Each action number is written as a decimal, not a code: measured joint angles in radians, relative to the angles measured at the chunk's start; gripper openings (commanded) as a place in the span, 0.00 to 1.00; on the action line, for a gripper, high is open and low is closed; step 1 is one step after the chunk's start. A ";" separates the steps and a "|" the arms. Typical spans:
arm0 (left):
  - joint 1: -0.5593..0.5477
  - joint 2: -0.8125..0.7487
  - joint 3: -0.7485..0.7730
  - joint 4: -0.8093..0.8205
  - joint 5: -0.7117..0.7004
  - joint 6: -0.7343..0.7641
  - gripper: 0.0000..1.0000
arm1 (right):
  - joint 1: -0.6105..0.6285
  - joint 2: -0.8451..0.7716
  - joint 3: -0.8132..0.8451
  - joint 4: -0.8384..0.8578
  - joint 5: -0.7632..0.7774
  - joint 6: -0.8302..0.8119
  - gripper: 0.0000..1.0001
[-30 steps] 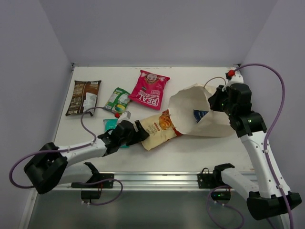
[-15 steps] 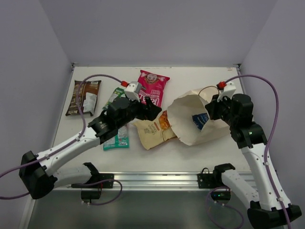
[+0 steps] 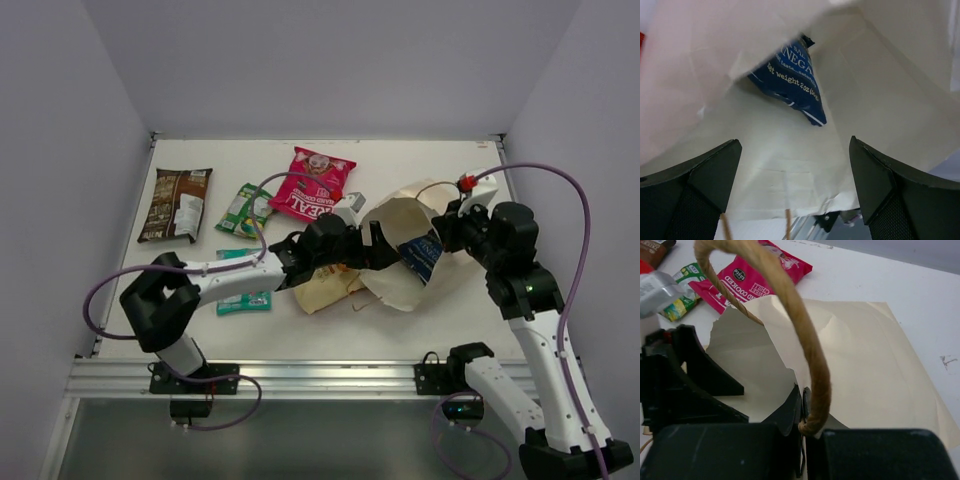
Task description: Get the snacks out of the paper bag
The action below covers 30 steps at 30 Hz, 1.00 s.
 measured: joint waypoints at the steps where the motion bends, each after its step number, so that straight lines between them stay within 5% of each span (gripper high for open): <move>1: -0.003 0.030 0.013 0.014 0.000 -0.036 0.98 | 0.000 0.000 -0.002 0.003 0.000 0.008 0.00; 10: -0.032 0.279 0.151 0.037 -0.005 -0.240 0.98 | 0.000 0.000 -0.069 0.066 0.002 0.121 0.00; 19: -0.032 0.476 0.336 0.037 -0.038 -0.328 0.86 | 0.000 -0.014 -0.138 0.127 -0.035 0.221 0.00; 24: -0.033 0.555 0.404 0.043 -0.041 -0.360 0.64 | -0.001 -0.026 -0.161 0.142 -0.058 0.267 0.00; 30: -0.034 0.607 0.415 0.052 -0.036 -0.381 0.01 | -0.001 -0.031 -0.179 0.145 -0.072 0.283 0.00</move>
